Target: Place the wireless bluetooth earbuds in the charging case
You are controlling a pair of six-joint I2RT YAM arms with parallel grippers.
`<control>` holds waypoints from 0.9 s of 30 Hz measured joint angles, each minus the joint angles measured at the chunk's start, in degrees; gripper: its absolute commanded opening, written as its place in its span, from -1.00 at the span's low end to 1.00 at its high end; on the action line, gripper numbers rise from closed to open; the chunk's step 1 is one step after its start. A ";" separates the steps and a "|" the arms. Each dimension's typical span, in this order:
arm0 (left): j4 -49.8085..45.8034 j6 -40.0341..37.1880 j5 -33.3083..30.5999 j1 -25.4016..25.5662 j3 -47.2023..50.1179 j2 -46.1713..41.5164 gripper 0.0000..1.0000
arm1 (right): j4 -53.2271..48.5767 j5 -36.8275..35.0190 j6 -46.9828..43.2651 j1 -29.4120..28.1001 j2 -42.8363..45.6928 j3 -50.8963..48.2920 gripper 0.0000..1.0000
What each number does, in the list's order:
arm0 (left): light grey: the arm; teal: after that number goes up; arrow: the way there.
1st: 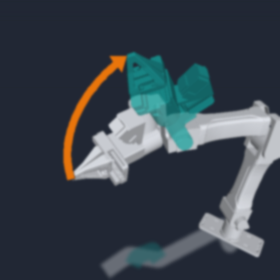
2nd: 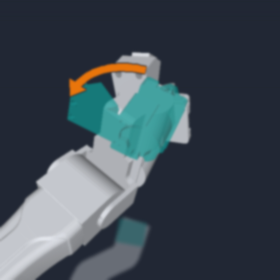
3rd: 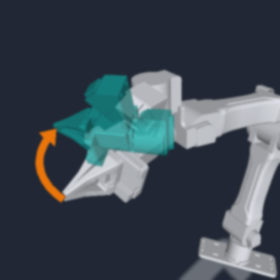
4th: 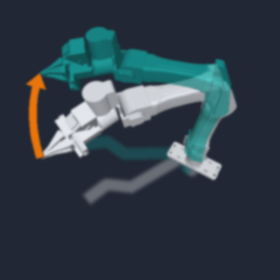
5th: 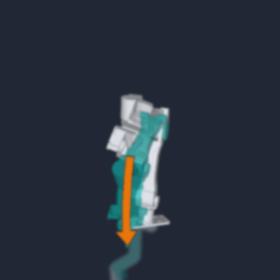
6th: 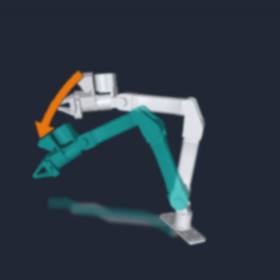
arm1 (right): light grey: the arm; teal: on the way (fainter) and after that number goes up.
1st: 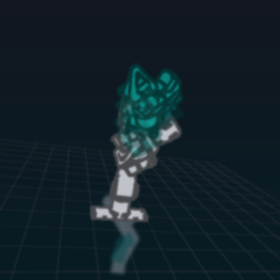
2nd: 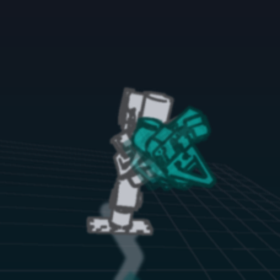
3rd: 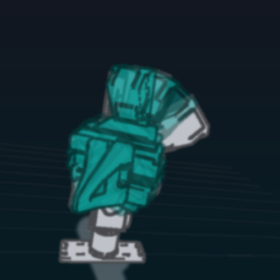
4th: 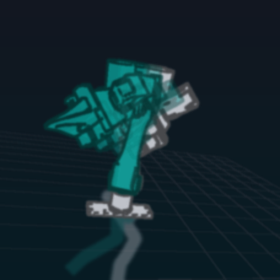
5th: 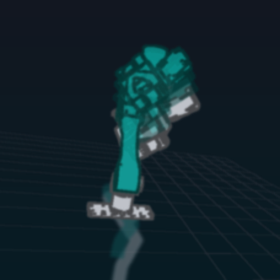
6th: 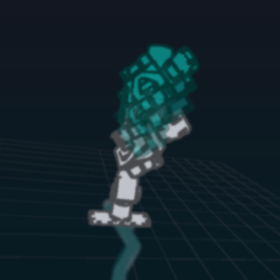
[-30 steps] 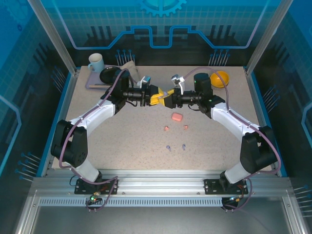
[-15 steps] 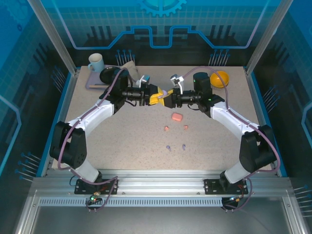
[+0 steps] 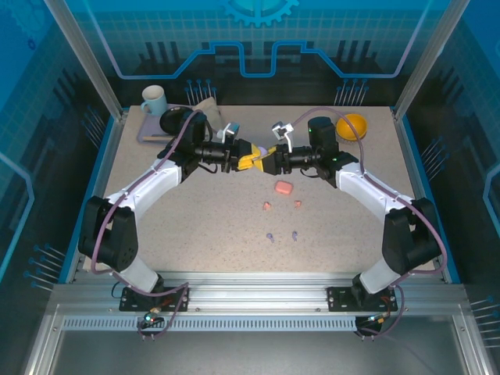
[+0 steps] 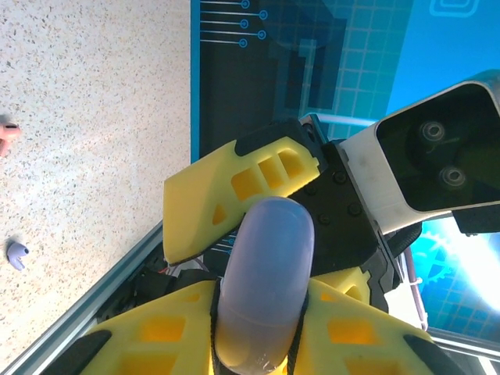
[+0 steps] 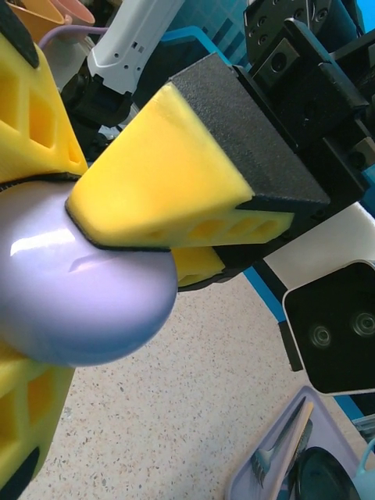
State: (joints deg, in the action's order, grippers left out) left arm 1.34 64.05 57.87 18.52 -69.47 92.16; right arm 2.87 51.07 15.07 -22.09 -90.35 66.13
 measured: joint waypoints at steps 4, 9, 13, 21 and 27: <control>-1.22 -0.15 0.09 0.00 -0.20 0.00 -0.75 | -0.02 -0.81 -0.63 0.04 0.00 0.02 0.35; -2.40 -0.22 0.48 0.00 -0.20 0.02 -0.77 | -0.31 -3.98 -3.76 0.79 1.18 -0.13 0.53; -2.62 -0.22 0.70 0.00 -0.22 0.02 -0.77 | -0.39 -6.49 -5.73 2.78 5.68 -2.60 0.55; -2.82 -0.17 1.55 0.00 -1.14 0.02 -0.77 | -2.03 -11.80 -11.06 1.75 11.87 -5.05 0.53; -3.34 -0.48 2.32 0.00 -2.64 0.02 -0.77 | -4.48 -14.36 -14.84 -1.99 11.06 -5.01 0.51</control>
State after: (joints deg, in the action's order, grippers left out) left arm -2.00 63.57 60.18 18.52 -72.12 92.18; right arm -1.61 36.71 0.23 -24.08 -79.29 61.12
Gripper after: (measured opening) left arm 0.211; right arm 0.759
